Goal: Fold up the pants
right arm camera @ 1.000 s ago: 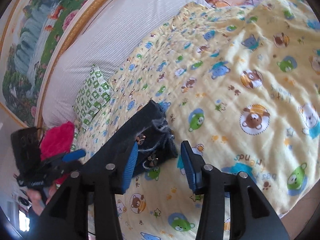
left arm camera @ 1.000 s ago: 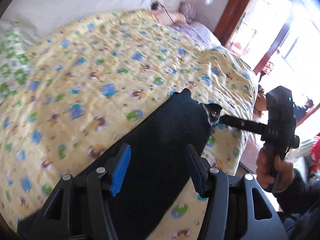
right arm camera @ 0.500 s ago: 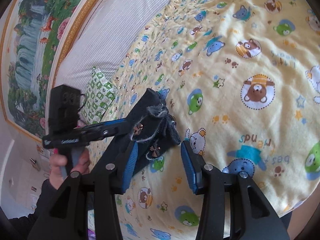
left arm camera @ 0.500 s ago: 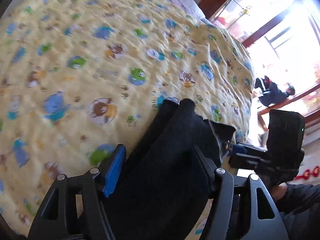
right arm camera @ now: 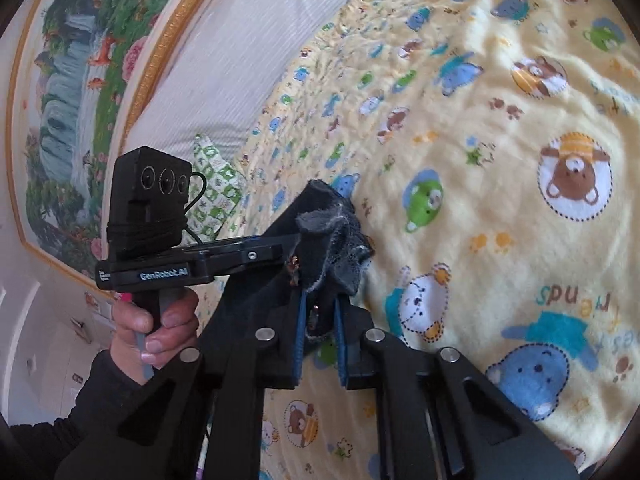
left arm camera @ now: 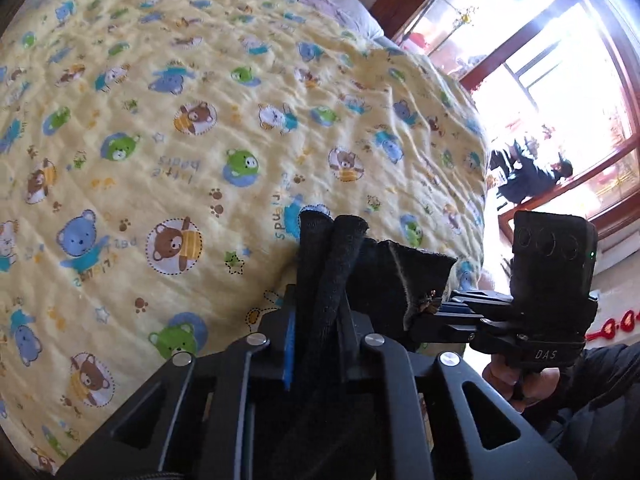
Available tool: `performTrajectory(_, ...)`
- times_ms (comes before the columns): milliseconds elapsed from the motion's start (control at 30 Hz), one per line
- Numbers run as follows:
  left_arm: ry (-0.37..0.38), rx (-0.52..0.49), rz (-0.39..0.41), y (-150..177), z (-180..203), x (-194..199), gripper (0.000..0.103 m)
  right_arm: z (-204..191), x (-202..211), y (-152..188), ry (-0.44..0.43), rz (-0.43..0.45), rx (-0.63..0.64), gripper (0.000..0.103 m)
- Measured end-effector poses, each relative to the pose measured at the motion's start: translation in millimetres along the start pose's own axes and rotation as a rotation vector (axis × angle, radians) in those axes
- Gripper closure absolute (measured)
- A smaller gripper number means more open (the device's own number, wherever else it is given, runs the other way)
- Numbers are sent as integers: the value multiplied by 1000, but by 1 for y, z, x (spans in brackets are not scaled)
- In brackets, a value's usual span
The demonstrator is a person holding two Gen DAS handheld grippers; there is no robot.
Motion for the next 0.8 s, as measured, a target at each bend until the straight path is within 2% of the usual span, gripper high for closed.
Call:
performTrajectory(233,10,15,116,7,0,50,91,-30,4,-7,-73,12,60,89)
performTrajectory(433,10,42,232,23,-1,100,91,-77,4,-7,-188,5,148,89)
performTrajectory(800,-15,151,410,86,-23,165,91,-151,-31,27,-350,-109,292,89)
Point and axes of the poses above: each gripper's, at about its wrist camera, not at the fingertips, and x roughly against the way its jaws point, z to its right, y to its underside, the point moved 6 cm from there along -x, roughly the way its jaws point, and after that the axes turned 10 degrees about -y, right-handed, at the moved point
